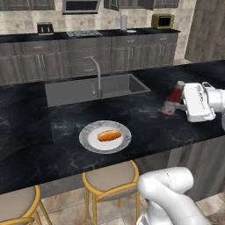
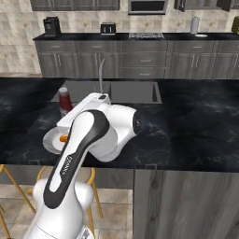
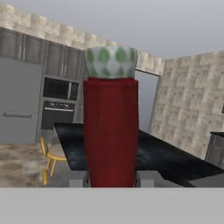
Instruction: Move the hot dog bun to the plate on the dining table and place the condiment next to that plate. Then navigate to the fridge and take the sausage and place it on the plate as well.
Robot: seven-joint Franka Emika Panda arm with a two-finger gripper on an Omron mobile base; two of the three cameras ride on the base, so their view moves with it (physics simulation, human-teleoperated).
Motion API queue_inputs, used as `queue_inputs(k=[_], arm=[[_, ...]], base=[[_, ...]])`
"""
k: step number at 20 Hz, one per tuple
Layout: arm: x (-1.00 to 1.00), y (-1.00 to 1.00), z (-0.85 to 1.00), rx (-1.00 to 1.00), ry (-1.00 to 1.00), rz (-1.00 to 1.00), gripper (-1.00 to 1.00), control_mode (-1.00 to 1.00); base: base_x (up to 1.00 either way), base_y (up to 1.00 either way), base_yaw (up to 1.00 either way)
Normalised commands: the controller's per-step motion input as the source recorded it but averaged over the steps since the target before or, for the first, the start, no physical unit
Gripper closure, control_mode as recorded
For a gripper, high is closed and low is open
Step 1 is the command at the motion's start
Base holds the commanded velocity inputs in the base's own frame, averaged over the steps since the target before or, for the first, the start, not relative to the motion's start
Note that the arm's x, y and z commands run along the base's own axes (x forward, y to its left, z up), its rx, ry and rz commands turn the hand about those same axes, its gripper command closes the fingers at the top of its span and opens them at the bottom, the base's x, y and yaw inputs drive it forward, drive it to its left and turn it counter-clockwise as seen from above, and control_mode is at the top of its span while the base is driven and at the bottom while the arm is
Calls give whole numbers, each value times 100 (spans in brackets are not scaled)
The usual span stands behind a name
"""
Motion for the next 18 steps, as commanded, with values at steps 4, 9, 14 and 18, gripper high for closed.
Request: queue_inputs(k=[4,9,14,18], arm=[[13,-3,-54,-6,2,2,100,-100],[25,0,-50,-4,1,0,100,-100],[27,-5,-43,-2,0,4,100,-100],[31,0,-35,-1,0,1,100,-100]], base=[[0,0,0],[0,0,0],[0,0,0],[0,0,0]])
